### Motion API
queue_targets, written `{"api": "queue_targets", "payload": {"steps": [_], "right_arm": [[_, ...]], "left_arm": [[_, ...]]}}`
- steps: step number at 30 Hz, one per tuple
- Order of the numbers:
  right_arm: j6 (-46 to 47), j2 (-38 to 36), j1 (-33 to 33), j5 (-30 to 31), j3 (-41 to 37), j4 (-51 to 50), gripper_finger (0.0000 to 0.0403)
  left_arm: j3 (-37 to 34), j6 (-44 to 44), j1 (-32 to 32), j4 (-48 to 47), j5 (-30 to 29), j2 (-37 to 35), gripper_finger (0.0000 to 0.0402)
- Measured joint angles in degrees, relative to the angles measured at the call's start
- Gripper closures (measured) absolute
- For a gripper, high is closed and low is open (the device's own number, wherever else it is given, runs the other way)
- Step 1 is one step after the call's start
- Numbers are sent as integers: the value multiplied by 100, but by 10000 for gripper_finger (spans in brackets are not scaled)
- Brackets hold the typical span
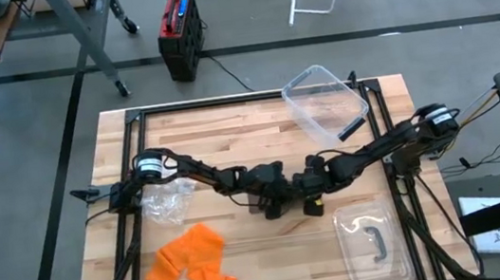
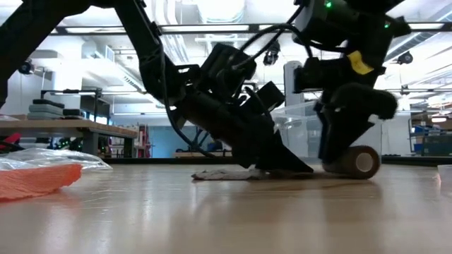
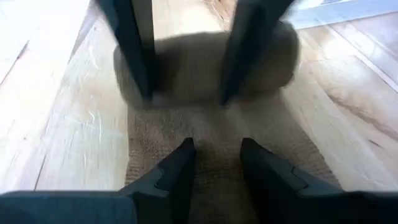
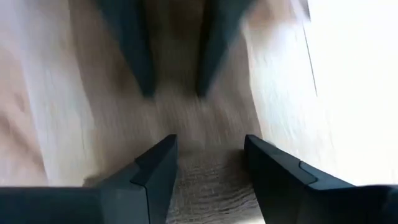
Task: Roll bandage
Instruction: Uncoil the brown bandage
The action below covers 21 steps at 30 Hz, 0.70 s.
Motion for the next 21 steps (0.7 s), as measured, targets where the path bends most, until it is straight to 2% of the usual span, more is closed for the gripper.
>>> {"api": "queue_targets", "payload": {"steps": [8, 13, 21], "right_arm": [[26, -600, 5, -160, -51, -1353, 220], [30, -842, 3, -144, -127, -1411, 220], [33, -626, -3, 0, -136, -646, 220]], "left_arm": [[-288, -69, -7, 551, 3, 0, 274], [-288, -95, -7, 549, 3, 0, 274], [-306, -215, -7, 598, 23, -81, 274]]}}
